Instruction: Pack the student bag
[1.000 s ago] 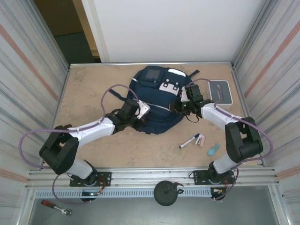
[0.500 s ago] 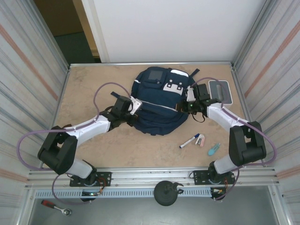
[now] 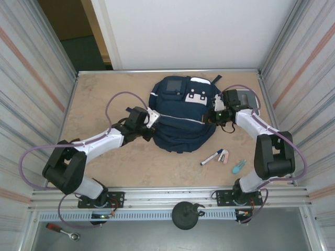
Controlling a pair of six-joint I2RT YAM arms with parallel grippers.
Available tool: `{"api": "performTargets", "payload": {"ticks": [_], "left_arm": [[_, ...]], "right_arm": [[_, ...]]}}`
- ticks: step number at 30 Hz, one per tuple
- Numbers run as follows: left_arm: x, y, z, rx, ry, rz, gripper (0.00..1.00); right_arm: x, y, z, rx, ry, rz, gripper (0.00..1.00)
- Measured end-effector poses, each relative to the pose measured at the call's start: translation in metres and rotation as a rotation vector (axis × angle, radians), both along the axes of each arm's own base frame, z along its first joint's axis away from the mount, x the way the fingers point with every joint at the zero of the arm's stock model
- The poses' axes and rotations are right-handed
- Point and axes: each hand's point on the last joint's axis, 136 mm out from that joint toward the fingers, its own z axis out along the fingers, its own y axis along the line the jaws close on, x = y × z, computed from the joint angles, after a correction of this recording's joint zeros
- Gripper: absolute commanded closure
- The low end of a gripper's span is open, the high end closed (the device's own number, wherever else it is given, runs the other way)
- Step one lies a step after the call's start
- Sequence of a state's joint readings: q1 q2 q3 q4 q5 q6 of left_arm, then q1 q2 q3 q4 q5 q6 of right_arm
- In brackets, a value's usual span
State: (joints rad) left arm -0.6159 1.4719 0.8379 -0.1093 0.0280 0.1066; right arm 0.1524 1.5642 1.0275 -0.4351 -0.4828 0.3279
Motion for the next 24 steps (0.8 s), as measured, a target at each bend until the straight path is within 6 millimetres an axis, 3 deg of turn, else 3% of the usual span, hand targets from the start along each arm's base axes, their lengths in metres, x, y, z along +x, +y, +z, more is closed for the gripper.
{"api": "performTargets", "payload": {"ticks": [6,13,18,21,24], "left_arm": [[-0.019,-0.023,-0.005,0.006,0.013,-0.071,1.00],[-0.027,-0.034,-0.007,0.005,0.023,-0.096,1.00],[-0.025,-0.030,-0.008,0.017,0.023,-0.085,1.00],[-0.019,-0.022,-0.009,0.020,0.026,-0.061,1.00],[-0.010,-0.011,-0.008,0.013,0.031,-0.029,1.00]], "right_arm": [[0.010,-0.018,0.001,-0.019,-0.019,-0.075,0.61],[-0.003,-0.019,-0.008,0.014,-0.018,-0.129,0.55],[-0.006,-0.022,-0.017,0.003,-0.009,-0.145,0.90],[-0.005,-0.025,-0.018,-0.014,-0.018,-0.141,0.99],[-0.005,-0.026,-0.018,-0.026,-0.028,-0.125,1.00]]}}
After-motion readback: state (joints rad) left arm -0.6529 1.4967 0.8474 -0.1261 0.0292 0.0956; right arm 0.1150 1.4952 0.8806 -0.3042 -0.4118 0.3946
